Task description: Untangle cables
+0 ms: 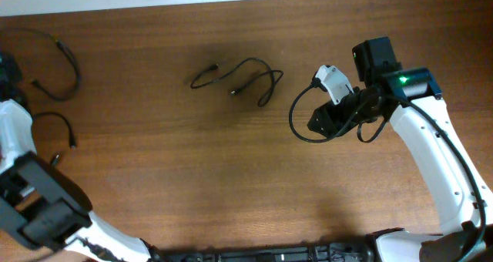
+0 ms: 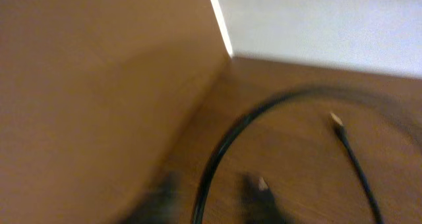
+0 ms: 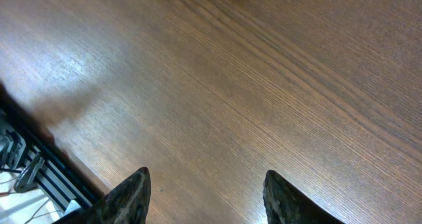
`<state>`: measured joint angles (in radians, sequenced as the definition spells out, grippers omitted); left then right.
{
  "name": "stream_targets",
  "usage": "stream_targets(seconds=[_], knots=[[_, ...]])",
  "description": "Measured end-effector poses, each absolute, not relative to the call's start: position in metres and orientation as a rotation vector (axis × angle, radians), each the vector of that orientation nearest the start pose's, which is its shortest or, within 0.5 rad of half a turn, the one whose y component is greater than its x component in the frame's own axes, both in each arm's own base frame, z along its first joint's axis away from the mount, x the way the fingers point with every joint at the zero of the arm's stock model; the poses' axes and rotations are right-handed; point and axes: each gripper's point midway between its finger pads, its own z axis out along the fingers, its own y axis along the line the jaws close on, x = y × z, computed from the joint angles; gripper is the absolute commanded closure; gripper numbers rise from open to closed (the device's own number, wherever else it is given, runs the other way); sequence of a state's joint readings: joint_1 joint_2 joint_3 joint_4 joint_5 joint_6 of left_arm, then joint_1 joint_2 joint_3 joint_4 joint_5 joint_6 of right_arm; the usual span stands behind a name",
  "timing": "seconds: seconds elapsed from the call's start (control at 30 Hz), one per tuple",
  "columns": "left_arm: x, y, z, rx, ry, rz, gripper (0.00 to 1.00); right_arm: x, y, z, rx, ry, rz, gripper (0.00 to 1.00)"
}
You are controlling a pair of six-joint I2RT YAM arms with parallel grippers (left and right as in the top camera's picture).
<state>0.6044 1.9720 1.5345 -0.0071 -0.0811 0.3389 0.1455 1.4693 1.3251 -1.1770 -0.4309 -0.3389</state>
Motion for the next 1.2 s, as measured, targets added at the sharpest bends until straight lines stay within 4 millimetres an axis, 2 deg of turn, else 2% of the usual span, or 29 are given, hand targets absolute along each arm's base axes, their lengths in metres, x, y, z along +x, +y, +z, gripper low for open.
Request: stream_targets(seconds=[0.03,0.17,0.23,0.43,0.5,0.57,0.63,0.7,0.73,0.77,0.83,0.9,0.97,1.1,1.2], knots=[[0.480,0.347,0.182,-0.346,2.096,0.642,0.01,0.287,0.115,0.177,-0.745,2.699,0.576,0.46],[0.475,0.339,0.110,-0.448,2.247,0.504,0.01,0.287,0.115,0.177,-0.743,2.700,0.576,0.46],[0.471,0.335,0.092,-0.491,2.291,0.466,0.01,0.287,0.115,0.177,-0.742,2.700,0.576,0.46],[0.467,0.324,0.079,-0.523,2.336,0.382,0.01,0.287,0.115,0.177,-0.742,2.700,0.577,0.46],[0.474,0.312,0.079,-0.488,2.330,0.291,0.01,0.287,0.115,0.177,-0.742,2.700,0.576,0.35],[0.482,0.298,0.084,-0.444,2.316,0.219,0.01,0.288,0.115,0.177,-0.744,2.695,0.575,0.34],[0.497,0.272,0.092,-0.371,2.305,0.145,0.01,0.289,0.115,0.178,-0.742,2.693,0.574,0.34],[0.517,0.221,0.097,-0.250,2.318,0.061,0.01,0.290,0.115,0.178,-0.742,2.689,0.573,0.30],[0.522,0.204,0.096,-0.196,2.329,0.041,0.01,0.290,0.115,0.178,-0.742,2.689,0.573,0.30],[0.528,0.175,0.094,-0.102,2.349,0.009,0.01,0.290,0.115,0.178,-0.743,2.689,0.573,0.29],[0.542,0.109,0.092,0.137,2.356,-0.059,0.01,0.290,0.115,0.178,-0.742,2.689,0.573,0.29],[0.545,0.044,0.089,0.389,2.343,-0.129,0.01,0.290,0.115,0.178,-0.742,2.689,0.574,0.29],[0.536,-0.016,0.084,0.627,2.320,-0.209,0.01,0.290,0.115,0.178,-0.742,2.689,0.574,0.29],[0.508,-0.098,0.079,0.925,2.262,-0.387,0.01,0.290,0.115,0.178,-0.742,2.689,0.573,0.29],[0.482,-0.137,0.073,1.096,2.240,-0.479,0.01,0.290,0.115,0.178,-0.742,2.689,0.573,0.29]])
